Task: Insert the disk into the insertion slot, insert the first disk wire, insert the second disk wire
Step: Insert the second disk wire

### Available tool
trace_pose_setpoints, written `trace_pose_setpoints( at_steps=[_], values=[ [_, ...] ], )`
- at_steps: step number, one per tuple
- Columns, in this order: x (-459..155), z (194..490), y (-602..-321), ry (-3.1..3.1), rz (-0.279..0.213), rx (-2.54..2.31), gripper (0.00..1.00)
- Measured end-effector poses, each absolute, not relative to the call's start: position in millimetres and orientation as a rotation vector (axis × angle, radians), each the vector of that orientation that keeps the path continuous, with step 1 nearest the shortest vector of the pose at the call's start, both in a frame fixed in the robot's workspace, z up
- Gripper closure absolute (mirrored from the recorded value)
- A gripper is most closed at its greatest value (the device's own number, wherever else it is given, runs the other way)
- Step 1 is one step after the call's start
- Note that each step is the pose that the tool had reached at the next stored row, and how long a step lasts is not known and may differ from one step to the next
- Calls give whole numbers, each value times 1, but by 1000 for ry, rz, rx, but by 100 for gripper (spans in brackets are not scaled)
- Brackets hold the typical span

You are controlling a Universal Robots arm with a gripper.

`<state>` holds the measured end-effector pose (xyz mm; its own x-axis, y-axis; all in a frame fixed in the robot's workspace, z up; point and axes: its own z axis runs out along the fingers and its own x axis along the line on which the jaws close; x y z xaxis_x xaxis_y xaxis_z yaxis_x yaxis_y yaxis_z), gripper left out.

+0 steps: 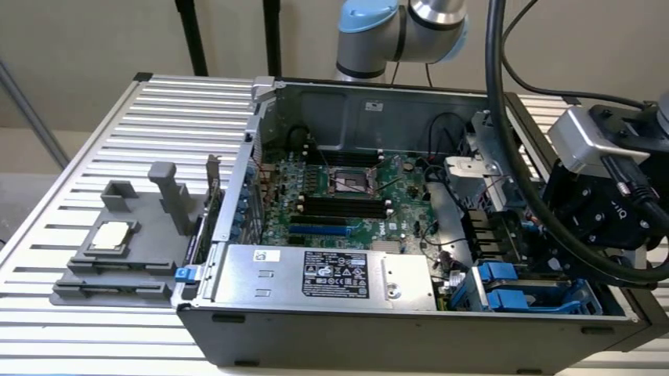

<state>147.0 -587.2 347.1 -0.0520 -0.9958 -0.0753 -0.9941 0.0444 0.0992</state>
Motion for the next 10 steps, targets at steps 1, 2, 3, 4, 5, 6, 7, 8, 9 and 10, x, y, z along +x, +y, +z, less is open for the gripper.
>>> trace_pose_setpoints(
  at_steps=[1,2,3,4,5,6,7,8,9,10],
  values=[
    [147,347,-587,-2260,-194,2153,76],
    [147,347,-587,-2260,-194,2153,76],
    [147,347,-587,-2260,-194,2153,76],
    [147,347,-587,-2260,-194,2153,76],
    [147,347,-587,-2260,-194,2153,76],
    [147,347,-587,-2260,-194,2153,76],
    [147,347,-587,-2260,-193,2153,76],
    [147,348,-587,-2260,-194,2154,76],
    [147,350,-587,-2261,-194,2154,76],
    [147,355,-587,-2261,-195,2154,76]
  ],
)
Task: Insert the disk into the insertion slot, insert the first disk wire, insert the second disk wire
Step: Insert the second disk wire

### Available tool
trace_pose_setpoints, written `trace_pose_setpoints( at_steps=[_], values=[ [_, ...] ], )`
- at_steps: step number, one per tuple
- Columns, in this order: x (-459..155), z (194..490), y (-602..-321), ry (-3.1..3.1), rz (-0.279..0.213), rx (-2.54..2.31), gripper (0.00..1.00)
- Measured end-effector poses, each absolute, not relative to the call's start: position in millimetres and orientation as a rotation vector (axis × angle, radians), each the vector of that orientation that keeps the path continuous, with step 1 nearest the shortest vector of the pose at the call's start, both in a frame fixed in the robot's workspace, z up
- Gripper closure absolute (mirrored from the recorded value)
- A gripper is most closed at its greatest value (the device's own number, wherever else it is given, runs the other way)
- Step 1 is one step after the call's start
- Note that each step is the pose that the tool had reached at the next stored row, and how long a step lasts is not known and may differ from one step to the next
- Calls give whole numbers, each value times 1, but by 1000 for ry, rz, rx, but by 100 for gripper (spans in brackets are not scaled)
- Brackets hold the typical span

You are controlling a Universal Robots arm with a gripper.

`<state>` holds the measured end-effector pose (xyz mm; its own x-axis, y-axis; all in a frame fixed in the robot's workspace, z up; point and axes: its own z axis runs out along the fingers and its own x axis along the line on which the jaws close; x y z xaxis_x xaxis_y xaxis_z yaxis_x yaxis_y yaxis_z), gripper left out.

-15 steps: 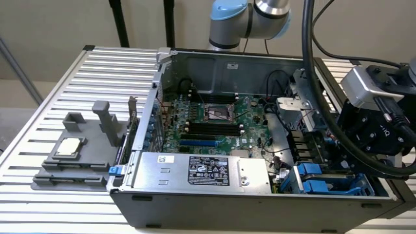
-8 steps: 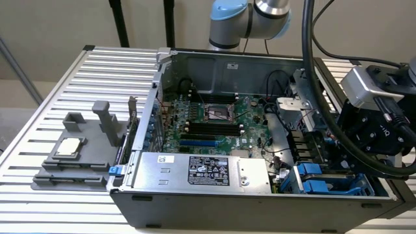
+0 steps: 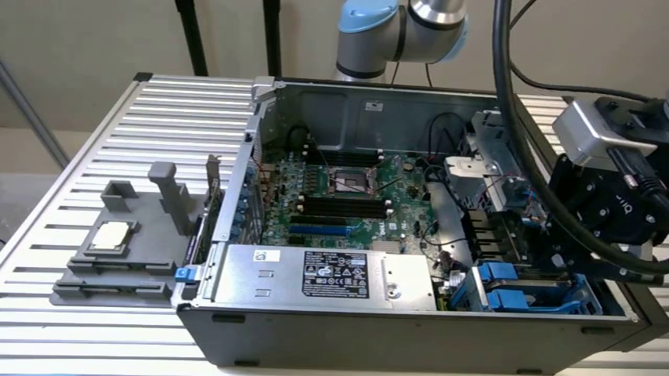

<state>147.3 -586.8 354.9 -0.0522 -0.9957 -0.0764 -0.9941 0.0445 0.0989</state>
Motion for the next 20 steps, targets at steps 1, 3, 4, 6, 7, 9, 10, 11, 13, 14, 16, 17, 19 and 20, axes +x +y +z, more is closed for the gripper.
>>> trace_pose_setpoints(
  at_steps=[1,3,4,6,7,9,10,11,13,14,16,17,19,20],
  values=[
    [147,359,-587,-2261,-195,2154,76],
    [148,368,-587,-2261,-195,2154,76],
    [148,373,-587,-2261,-195,2154,76],
    [148,382,-587,-2261,-195,2154,76],
    [148,386,-587,-2261,-195,2154,76],
    [148,395,-587,-2261,-195,2154,76],
    [148,395,-587,-2261,-195,2154,76],
    [148,395,-587,-2261,-196,2154,76],
    [147,395,-586,-2261,-195,2154,76],
    [147,395,-585,-2261,-194,2155,76],
    [147,395,-582,-2262,-193,2155,76],
    [147,395,-580,-2262,-193,2155,76],
    [147,394,-577,-2262,-189,2155,76],
    [147,393,-576,-2260,-184,2153,76]
  ],
)
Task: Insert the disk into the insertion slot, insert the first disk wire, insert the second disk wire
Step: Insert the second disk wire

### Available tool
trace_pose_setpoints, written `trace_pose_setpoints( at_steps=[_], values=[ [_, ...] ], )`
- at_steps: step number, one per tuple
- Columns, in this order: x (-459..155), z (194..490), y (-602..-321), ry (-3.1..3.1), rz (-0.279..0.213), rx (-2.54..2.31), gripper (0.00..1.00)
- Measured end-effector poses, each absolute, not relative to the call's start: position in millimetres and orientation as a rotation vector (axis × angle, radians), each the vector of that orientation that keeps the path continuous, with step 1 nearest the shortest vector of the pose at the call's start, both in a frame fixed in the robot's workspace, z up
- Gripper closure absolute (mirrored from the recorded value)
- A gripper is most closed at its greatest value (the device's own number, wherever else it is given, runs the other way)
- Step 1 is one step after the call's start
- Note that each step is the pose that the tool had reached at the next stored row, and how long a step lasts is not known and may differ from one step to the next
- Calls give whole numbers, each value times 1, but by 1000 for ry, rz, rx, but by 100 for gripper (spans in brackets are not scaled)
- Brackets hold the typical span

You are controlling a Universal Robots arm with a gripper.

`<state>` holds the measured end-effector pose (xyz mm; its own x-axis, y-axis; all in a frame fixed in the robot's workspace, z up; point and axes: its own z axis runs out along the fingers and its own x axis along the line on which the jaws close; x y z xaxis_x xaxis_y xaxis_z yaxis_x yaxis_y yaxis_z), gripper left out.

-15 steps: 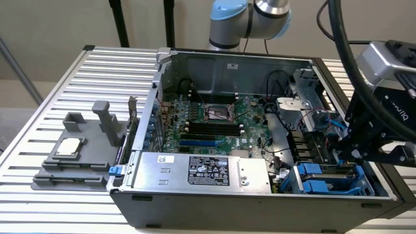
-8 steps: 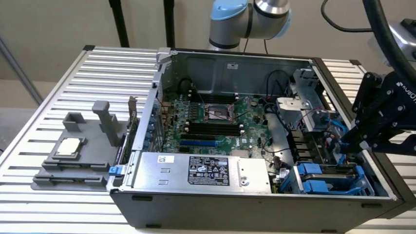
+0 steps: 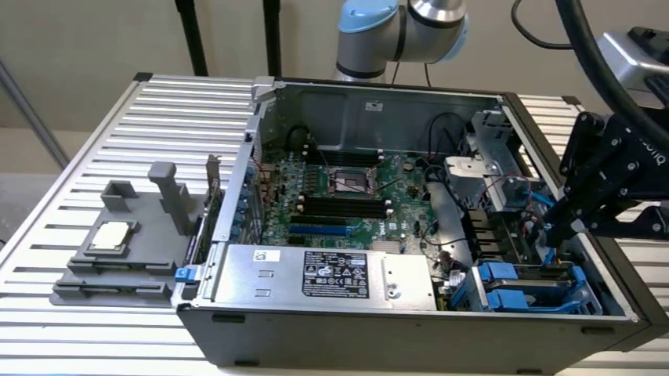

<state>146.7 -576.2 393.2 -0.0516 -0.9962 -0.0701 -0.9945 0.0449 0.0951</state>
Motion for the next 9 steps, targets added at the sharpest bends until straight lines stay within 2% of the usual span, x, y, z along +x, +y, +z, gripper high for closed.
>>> trace_pose_setpoints(
  at_steps=[9],
  values=[
    [147,383,-565,-2242,-131,2131,76]
  ],
)
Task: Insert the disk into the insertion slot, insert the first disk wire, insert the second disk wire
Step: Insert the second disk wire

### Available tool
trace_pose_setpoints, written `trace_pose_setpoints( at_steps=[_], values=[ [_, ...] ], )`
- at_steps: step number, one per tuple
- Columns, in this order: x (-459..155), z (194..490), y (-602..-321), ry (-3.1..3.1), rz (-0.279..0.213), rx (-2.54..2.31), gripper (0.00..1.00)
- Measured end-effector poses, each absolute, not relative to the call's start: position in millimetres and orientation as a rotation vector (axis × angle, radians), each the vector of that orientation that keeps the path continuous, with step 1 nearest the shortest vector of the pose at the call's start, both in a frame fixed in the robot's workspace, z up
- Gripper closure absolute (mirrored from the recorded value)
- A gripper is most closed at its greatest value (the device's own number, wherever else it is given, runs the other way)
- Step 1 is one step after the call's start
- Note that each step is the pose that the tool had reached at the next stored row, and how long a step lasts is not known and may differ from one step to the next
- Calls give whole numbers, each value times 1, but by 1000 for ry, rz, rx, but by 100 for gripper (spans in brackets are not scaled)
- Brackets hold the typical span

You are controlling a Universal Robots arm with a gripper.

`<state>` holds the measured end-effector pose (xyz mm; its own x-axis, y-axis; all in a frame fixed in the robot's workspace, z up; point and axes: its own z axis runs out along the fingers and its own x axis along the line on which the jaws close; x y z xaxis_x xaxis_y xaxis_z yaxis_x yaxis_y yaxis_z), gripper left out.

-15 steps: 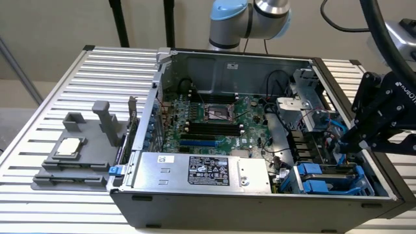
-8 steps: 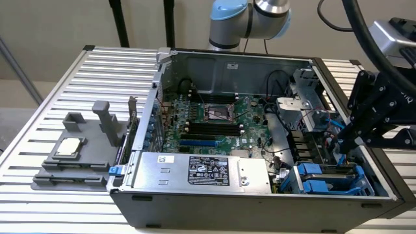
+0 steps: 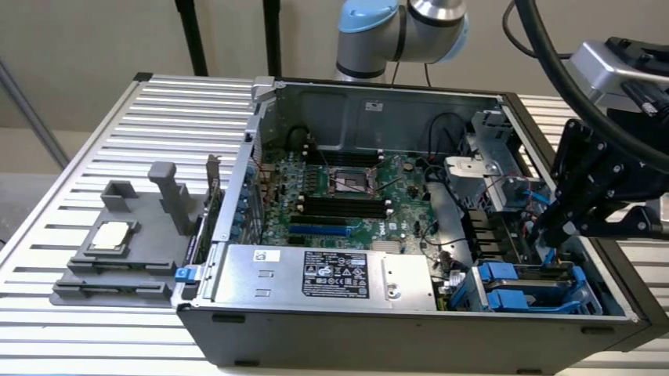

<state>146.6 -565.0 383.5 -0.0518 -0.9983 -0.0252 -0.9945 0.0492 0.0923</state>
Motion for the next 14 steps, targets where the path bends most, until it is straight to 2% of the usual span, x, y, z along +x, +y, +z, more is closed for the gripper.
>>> trace_pose_setpoints(
  at_steps=[7,14],
  values=[
    [147,379,-560,-2217,-62,2101,76],
    [147,375,-553,-2207,-40,2091,76]
  ],
)
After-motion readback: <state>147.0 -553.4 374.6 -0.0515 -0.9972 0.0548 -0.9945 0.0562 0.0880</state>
